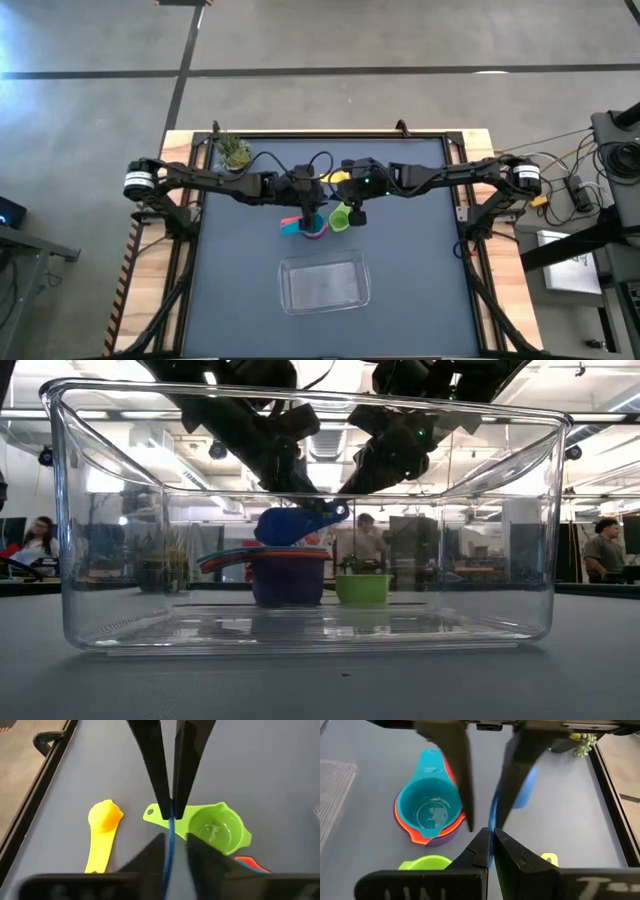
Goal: Nest measuring cups in basket
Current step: Stack the blue measuring cup on top of the light blue measuring cup
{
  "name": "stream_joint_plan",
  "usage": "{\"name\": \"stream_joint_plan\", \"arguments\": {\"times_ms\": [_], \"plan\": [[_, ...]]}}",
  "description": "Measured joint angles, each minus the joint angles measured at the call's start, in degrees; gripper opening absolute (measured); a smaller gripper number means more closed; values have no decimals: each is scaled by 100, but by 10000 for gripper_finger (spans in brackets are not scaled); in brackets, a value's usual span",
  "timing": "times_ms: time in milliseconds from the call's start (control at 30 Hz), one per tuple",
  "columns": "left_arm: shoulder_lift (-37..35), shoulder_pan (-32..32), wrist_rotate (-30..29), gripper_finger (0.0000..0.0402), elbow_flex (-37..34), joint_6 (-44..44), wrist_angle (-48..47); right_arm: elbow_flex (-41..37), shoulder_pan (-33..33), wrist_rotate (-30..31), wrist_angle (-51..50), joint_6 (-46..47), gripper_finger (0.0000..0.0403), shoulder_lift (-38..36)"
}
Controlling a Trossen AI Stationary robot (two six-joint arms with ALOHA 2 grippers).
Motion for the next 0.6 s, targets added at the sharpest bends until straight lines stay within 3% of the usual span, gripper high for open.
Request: {"name": "stream_joint_plan", "arguments": {"times_ms": [100,333,600], "plan": [[0,17,4,12,-1,-18,-13,0,2,8,42,12,8,0],[-104,7,-264,1,1,-71,-69,0,11,38,-63,199,20,-201],[-831,1,-725,0,-213,-544,196,-17,33,225,-472,284,93,-1097]]}}
